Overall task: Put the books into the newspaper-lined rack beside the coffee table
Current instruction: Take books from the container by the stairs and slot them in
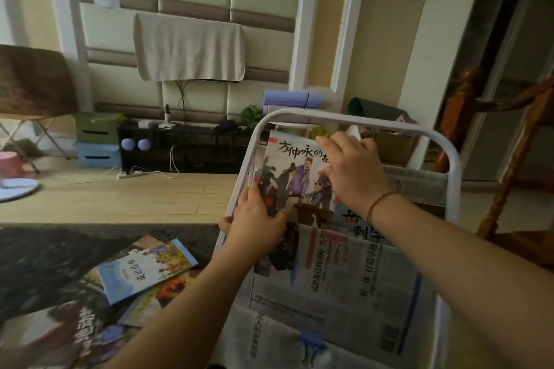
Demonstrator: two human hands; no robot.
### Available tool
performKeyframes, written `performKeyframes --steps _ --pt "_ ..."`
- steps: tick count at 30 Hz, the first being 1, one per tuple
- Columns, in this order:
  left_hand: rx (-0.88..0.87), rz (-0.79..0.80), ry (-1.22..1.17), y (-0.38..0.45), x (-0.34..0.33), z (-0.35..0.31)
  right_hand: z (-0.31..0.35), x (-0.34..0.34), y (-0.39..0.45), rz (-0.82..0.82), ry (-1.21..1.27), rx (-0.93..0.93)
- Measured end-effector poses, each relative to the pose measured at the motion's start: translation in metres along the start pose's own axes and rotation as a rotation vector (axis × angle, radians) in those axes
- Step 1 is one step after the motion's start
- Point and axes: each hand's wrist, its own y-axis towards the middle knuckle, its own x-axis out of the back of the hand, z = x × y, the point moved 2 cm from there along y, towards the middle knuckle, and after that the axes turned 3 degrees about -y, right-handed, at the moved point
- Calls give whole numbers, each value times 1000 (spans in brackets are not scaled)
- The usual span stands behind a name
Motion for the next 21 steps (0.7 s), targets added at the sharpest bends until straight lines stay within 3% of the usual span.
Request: performKeyframes --steps 11,21 --pt "-32 -86 173 -4 -15 10 21 -21 -30 83 -31 77" --pt "-62 -60 391 -11 -11 7 21 -20 -37 206 -39 32"
